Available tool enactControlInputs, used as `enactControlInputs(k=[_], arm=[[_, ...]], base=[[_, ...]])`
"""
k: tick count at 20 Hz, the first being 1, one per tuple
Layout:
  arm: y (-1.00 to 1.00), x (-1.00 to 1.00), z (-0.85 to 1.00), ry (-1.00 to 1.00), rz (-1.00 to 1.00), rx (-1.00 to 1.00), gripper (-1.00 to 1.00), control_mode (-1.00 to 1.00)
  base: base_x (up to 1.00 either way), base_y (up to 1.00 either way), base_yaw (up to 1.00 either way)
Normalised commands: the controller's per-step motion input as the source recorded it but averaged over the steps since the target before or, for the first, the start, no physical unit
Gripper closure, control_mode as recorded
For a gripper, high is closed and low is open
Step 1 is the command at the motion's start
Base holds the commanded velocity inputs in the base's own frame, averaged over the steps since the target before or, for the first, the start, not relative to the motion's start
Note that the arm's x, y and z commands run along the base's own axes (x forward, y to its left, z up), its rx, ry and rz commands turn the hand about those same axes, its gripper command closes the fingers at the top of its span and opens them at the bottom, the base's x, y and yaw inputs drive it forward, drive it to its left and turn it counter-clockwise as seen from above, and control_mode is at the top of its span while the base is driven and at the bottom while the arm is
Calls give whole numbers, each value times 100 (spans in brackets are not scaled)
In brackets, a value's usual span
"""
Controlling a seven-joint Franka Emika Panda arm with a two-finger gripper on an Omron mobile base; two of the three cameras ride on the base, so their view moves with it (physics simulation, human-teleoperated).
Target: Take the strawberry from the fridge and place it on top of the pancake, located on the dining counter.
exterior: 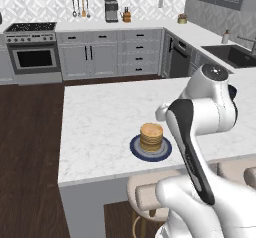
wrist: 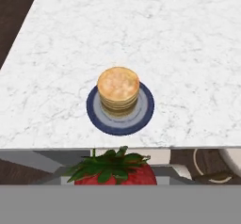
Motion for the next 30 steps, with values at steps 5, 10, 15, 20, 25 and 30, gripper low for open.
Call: enactControlInputs(k=[5, 10, 15, 20, 25, 30], arm=[[-4, 100, -41, 8, 8, 1, 100, -100], [-1, 89, -66, 1, 10, 1, 100, -100], [0, 41, -60, 1, 5, 0, 100, -100], [0, 1, -50, 2, 1, 0, 100, -100], [0, 27, -17, 0, 0, 0, 100, -100], [0, 59, 0, 1, 0, 0, 100, -100]], base=[[0, 0, 0], [0, 0, 0], [0, 0, 0], [0, 0, 0], [0, 0, 0], [0, 0, 0]])
